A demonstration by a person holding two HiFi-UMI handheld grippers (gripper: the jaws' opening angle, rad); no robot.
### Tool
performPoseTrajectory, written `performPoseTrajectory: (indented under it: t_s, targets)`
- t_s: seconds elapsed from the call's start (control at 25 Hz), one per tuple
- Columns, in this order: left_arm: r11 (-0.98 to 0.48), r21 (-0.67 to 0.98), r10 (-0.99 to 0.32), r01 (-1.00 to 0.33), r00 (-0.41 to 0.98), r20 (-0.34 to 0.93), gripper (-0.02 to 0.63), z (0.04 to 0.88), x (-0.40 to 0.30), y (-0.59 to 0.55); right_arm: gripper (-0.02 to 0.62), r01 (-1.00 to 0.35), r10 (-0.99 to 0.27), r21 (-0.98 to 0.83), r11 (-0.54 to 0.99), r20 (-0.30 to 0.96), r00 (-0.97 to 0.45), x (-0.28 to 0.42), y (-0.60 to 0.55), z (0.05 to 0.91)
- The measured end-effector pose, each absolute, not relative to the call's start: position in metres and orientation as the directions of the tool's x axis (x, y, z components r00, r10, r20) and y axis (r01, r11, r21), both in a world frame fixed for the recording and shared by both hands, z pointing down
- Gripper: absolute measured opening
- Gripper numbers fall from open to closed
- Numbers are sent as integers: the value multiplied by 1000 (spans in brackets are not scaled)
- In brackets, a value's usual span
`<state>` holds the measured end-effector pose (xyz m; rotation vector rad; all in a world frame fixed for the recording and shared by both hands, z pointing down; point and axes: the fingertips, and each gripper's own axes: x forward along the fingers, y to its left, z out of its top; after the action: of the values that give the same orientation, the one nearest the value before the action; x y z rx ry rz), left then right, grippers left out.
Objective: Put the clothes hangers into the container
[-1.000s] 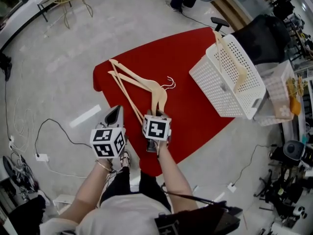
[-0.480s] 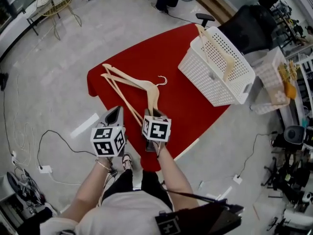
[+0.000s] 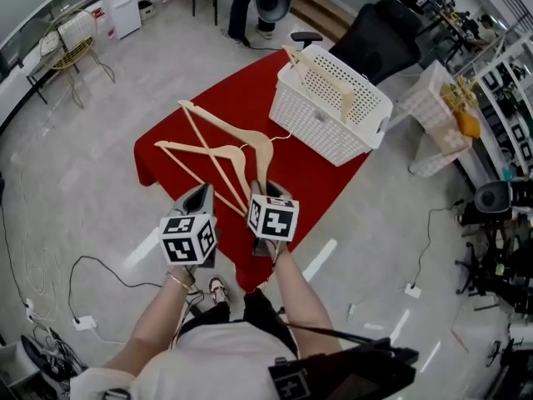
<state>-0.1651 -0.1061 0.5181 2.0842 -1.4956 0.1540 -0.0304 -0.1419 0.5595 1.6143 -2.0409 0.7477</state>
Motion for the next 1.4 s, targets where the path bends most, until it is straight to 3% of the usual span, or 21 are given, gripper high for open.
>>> performPoseTrajectory:
  t_s: [0.8,1.4]
  targets:
    - [-447,260,-796,-856,513,320,2,448,-26,-111,98,-968,-856,-247,31,494,-154,99,-128,486]
    - [-345,263,-901,-901,396,175,2,367,58,-227,98,-953,-867,-174,247,399,-298,170,-252,406]
